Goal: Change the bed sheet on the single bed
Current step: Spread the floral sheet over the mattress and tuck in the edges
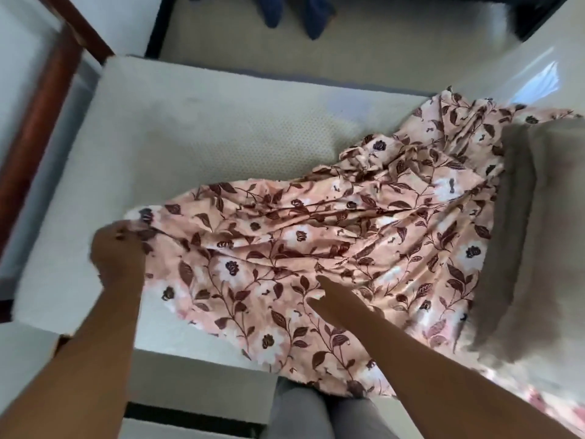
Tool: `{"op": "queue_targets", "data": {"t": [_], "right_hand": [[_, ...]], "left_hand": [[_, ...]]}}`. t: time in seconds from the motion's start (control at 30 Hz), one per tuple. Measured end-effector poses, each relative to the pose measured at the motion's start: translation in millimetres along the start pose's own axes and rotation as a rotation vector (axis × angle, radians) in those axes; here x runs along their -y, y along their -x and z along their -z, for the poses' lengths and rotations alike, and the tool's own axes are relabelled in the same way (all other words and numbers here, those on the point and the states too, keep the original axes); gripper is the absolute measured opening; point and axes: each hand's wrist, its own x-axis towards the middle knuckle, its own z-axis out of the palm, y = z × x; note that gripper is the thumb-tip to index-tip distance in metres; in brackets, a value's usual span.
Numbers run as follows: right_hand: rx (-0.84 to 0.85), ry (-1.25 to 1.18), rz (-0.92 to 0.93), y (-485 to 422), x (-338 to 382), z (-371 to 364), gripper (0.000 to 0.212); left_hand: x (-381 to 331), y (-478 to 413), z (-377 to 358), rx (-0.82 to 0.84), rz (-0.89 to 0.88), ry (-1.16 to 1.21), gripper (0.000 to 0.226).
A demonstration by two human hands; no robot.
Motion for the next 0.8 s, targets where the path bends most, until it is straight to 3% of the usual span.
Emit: {"op": "queue_targets", "data": {"t": [0.2,0.37,0.5,0.67,0.8], "right_hand": [[-0.026,-0.175,0.030,15,7,0,0.064],[-0.049,-0.439,0.017,7,17,10,0.067],[-0.042,-0.516,-0.002,0,27,15,0.069],[-0.055,-0.758,-0.081,-12,57,7,0.072],[-0.054,-1.060,-0.071,-26,106,8,0.058]], "left_hand": [[-26,82,-50,0.294,-0.307,-0.127,0.020],[-23,121,-78,0.470,-0.357,-0.122,0.020],[-23,133,-72,0.530,-0.266,-0.126,0.026],[-26,121,-45,0.778,0.140,0.136,0.023],[-25,108,-5,1.149,0.187,0.080,0.023]]}}
